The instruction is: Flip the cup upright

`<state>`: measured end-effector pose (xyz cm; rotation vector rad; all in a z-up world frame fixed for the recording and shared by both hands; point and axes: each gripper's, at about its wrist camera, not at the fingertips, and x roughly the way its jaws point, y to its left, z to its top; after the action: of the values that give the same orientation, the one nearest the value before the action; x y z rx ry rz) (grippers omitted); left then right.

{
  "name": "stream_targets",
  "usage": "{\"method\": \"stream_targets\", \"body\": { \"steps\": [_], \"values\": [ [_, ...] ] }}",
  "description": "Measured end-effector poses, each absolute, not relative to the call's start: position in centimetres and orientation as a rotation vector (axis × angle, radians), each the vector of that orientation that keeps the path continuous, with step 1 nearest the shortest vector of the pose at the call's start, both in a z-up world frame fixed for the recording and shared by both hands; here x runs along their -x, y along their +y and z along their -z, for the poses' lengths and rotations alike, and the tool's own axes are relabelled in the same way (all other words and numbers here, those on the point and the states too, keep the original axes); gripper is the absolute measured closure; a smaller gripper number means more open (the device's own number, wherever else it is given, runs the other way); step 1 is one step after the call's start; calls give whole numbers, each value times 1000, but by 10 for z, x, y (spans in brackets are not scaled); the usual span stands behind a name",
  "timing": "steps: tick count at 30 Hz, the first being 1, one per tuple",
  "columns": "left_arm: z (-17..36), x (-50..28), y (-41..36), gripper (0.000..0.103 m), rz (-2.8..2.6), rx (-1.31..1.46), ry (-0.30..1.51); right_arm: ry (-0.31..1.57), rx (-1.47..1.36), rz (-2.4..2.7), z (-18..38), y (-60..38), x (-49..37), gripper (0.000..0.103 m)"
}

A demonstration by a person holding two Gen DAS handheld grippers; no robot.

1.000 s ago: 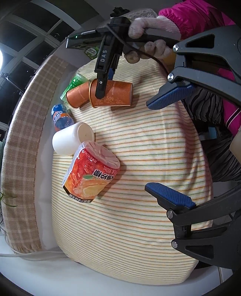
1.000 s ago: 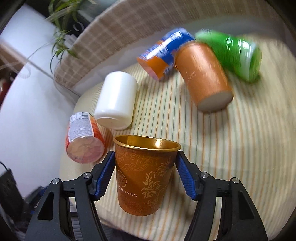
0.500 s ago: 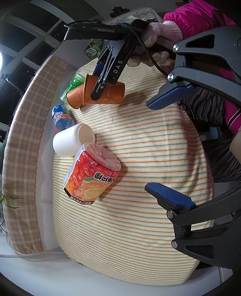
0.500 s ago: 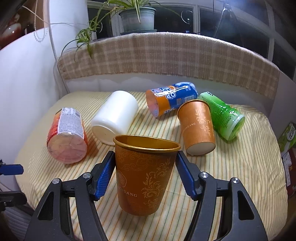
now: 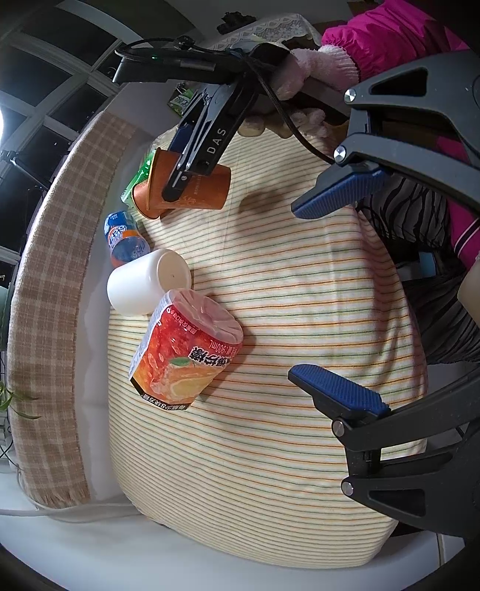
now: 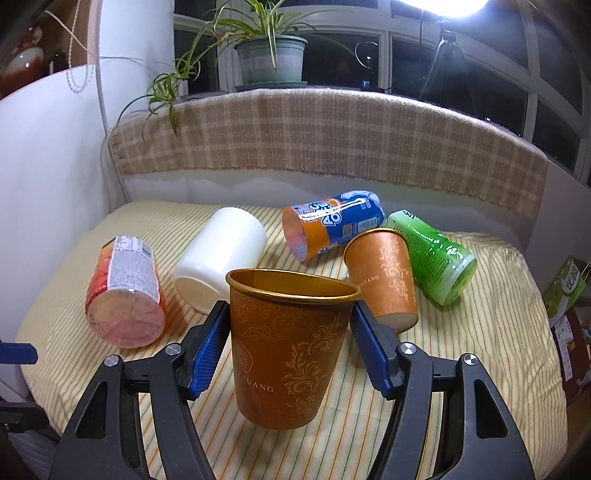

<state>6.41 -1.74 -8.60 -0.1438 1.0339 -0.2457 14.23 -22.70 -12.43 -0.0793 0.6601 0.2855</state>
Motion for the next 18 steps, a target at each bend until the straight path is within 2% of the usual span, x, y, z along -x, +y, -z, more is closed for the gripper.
{"method": "stream_targets", "body": {
  "steps": [18],
  "values": [
    [84,-59,-19,20,264,142,1021,589,170,-248,147,-221,-126,35]
  ]
}}
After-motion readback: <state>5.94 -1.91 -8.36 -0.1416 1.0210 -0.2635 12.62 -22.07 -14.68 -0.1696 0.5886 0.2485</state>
